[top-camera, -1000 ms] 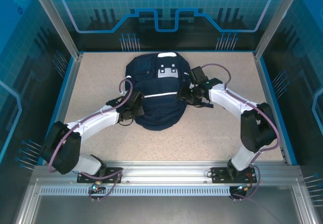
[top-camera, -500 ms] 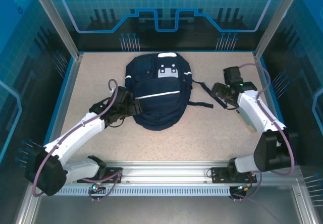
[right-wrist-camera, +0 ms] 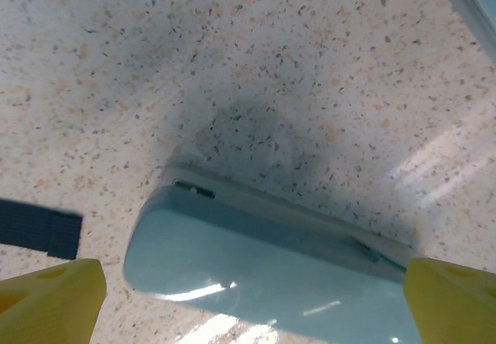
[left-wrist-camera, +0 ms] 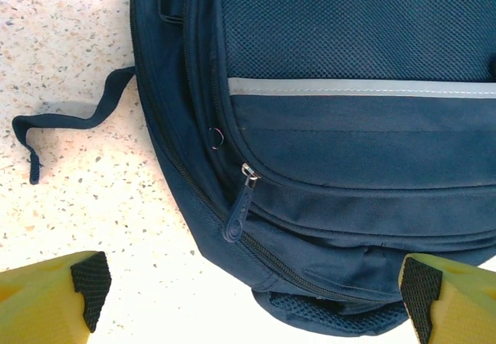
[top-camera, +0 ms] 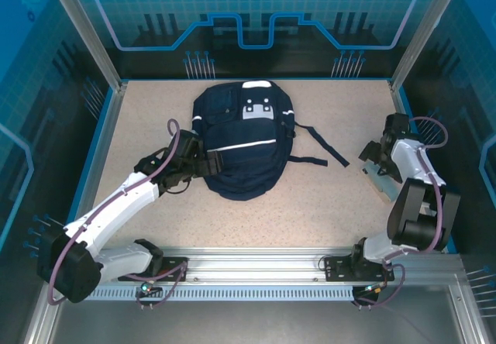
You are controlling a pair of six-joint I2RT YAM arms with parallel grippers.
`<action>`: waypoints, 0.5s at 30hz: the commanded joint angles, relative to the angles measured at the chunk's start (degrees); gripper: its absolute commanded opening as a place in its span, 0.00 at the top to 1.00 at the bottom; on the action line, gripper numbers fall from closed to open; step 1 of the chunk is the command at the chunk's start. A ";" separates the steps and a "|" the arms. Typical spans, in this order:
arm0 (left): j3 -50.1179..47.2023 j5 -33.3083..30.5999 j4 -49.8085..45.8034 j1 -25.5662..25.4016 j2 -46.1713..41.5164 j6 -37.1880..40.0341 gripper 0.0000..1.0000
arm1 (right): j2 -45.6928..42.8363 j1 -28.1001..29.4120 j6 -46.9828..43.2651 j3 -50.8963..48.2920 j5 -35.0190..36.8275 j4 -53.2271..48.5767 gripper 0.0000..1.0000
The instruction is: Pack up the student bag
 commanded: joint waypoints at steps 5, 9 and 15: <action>4.11 1.97 -0.47 0.40 0.74 3.12 0.01 | 2.30 -3.81 -2.91 -0.17 -9.66 1.55 0.00; 3.37 2.32 0.14 0.42 0.39 3.05 0.01 | 0.09 -5.48 -0.41 -1.42 -14.31 0.46 0.00; 1.90 2.48 1.14 0.38 0.06 2.68 0.01 | -4.28 -5.11 1.48 -3.28 -17.05 -1.61 0.00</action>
